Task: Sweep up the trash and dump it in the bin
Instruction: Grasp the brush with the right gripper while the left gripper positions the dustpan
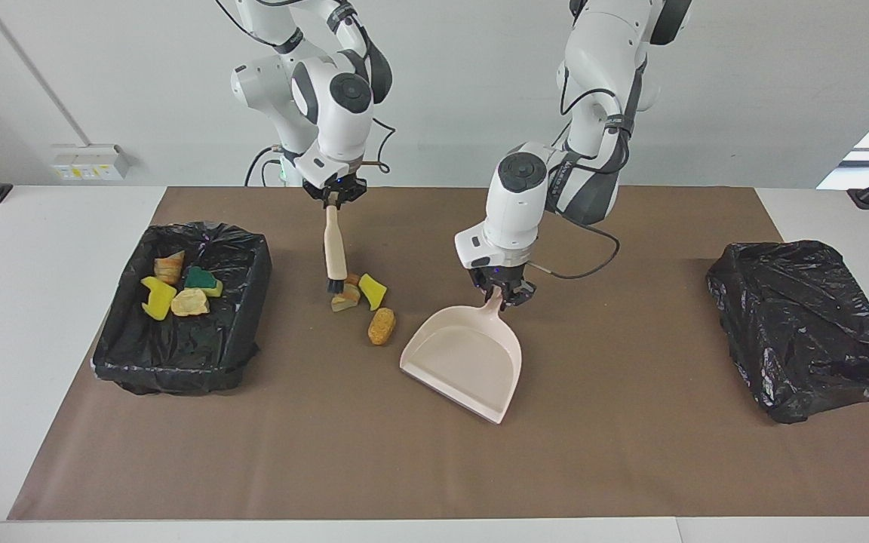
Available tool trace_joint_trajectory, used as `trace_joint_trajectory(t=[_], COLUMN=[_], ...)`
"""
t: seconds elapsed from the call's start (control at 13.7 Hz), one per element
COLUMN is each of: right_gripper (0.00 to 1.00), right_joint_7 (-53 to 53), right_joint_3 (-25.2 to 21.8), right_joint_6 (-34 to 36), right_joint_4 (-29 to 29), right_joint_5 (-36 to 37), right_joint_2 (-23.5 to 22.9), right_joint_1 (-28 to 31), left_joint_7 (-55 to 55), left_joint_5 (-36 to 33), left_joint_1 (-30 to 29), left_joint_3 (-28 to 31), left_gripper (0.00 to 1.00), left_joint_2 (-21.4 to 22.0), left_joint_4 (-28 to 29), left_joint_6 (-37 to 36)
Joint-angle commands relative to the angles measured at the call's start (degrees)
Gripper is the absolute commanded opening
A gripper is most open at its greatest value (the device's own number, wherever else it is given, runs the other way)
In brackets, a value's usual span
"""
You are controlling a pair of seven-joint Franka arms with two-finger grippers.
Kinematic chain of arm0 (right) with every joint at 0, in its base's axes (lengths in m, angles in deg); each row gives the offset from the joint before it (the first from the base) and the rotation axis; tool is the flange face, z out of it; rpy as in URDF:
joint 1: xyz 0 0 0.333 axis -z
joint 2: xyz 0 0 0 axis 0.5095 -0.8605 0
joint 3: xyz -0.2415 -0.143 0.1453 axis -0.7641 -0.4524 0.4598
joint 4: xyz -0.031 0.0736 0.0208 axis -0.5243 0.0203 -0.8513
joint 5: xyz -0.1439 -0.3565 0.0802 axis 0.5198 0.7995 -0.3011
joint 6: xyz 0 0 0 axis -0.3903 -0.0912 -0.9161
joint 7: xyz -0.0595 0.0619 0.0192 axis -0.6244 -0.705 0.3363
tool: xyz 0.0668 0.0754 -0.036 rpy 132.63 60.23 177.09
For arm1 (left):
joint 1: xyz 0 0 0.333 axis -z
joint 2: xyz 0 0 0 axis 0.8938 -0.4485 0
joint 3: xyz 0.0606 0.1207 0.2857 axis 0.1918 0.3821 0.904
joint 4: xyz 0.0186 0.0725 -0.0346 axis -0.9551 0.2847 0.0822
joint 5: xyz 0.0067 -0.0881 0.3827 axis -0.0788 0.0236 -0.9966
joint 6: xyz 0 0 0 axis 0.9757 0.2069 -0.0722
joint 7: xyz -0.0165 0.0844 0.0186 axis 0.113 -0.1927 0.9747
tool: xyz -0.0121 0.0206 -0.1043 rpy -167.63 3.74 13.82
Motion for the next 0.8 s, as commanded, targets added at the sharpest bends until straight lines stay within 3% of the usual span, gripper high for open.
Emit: trace_joint_trajectory(t=[0.0,0.29,0.51,0.73], right_gripper=[0.00,0.00,0.00,0.00], right_joint_7=[4.05,4.40,4.31,4.49], right_joint_3=[0.78,0.52,0.43,0.52], right_joint_6=[-0.39,-2.33,-4.51,-5.75], right_joint_4=[-2.36,-2.19,-0.78,-0.78], right_joint_5=[2.47,-1.81,-4.02,-13.13], right_joint_2=[-4.54,-6.31,-6.75,-7.28], right_joint_1=[2.08,2.35,4.01,3.94], left_joint_7=[-17.98,-27.80,-29.13,-28.60], left_joint_5=[-3.61,-7.22,-7.49,-7.76], left_joint_1=[-0.14,0.55,2.57,6.27], left_joint_3=[0.72,0.63,0.54,0.63], left_gripper=[0.00,0.00,0.00,0.00], left_joint_2=[3.29,5.57,8.82,11.99], left_joint_4=[2.26,4.71,9.81,14.91], left_joint_6=[-4.95,-11.03,-9.82,-7.88])
